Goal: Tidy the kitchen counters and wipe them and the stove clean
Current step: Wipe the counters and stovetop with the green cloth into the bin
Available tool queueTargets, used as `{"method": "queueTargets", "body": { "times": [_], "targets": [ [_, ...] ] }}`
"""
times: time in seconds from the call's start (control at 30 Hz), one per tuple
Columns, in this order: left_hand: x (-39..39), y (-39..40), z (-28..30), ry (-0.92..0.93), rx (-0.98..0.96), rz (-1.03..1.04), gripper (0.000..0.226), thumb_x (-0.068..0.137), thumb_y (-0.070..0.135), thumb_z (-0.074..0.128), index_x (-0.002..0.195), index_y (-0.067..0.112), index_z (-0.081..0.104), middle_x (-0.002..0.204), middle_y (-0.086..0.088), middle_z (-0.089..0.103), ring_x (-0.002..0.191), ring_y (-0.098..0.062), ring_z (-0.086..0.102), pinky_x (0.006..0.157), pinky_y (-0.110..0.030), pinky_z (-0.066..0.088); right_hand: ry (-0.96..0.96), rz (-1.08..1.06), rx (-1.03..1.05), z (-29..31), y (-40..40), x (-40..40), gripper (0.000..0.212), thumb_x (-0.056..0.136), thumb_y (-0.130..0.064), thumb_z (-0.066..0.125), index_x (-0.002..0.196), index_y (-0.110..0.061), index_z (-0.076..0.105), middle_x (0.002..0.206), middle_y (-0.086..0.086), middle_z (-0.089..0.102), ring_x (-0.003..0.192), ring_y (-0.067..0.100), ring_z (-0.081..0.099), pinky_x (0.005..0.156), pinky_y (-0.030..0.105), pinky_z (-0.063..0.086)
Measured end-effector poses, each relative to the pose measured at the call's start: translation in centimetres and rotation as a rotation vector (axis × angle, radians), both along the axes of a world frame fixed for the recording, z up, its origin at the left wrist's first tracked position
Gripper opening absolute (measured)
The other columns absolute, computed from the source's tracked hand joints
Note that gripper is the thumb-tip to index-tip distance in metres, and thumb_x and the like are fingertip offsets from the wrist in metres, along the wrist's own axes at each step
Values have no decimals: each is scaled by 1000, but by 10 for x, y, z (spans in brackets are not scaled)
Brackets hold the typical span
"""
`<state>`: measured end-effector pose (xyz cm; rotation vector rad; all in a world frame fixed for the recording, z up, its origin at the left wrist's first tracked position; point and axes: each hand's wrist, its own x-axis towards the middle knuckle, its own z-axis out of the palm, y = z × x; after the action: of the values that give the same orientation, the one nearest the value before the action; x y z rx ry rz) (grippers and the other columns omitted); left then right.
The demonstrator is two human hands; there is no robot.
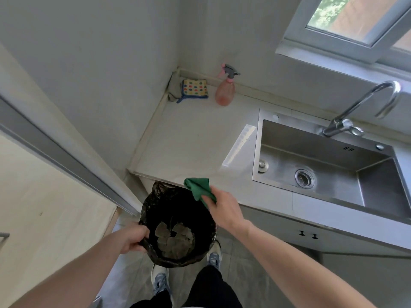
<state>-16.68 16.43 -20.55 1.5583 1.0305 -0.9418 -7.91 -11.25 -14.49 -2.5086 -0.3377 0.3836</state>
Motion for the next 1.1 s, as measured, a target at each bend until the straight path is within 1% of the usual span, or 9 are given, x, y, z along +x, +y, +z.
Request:
{"method": "queueTargets", "body": {
  "times": [0.17,0.23,0.37,0.5,0.6,0.7,0.8,0.97,1.1],
  "targets": [
    [5,0,7,-15,40,-6,25,86,-11,53,107,-4,64,91,-20,69,73,-32,72,57,-36,64,-41,-307,184,27,-35,56,22,99,-42,53,118,-35,62,90,-6,73,75,22,68,66,45,58],
    [7,0,6,-8,51,-6,25,85,-11,52,107,-5,63,89,-20,68,70,-32,71,55,-35,62,-108,-375,161,30,-59,89,20,98,-41,52,115,-33,60,85,-4,71,70,25,67,62,47,57],
    [7,-1,2,15,70,-1,24,83,-11,52,104,-8,62,86,-20,65,65,-34,70,54,-36,62,-223,-438,8,27,-102,155,18,98,-28,51,113,-27,60,91,2,70,82,31,62,65,38,47],
    [6,-7,-2,21,90,12,17,81,-11,52,92,-3,62,78,-18,63,63,-32,66,70,-43,63,-228,-501,-80,6,-126,205,23,99,-23,48,116,-28,61,106,4,71,95,34,64,73,37,48],
    [5,-11,-8,33,109,28,14,80,-11,53,86,-1,60,71,-16,60,58,-30,63,70,-44,62,-222,-540,-113,-5,-129,234,27,98,-18,44,116,-29,61,109,4,70,100,33,63,76,35,46],
    [4,-10,-15,60,96,43,17,78,-9,54,90,-1,62,78,-18,61,64,-32,65,78,-51,62,-197,-547,-133,-14,-121,259,31,96,-12,44,118,-25,63,110,6,69,102,33,62,79,35,46],
    [2,-9,-20,70,85,53,25,75,-9,54,97,-3,65,82,-21,65,66,-34,68,77,-55,63,-134,-466,-169,-33,-114,280,25,98,-16,48,118,-17,63,113,11,67,106,37,61,82,36,46],
    [2,-13,-25,50,80,89,30,77,-8,55,104,-2,66,84,-22,69,67,-32,72,71,-48,65,52,-329,-306,-74,-107,299,39,103,-34,44,137,-19,56,146,16,43,134,52,37,110,54,37],
    [-1,-17,-24,55,90,110,30,76,-7,55,103,1,65,93,-25,71,80,-39,75,73,-54,64,28,-261,-350,-82,-105,287,42,103,-32,43,142,-19,53,157,13,37,142,48,29,114,54,34]
  ]
}}
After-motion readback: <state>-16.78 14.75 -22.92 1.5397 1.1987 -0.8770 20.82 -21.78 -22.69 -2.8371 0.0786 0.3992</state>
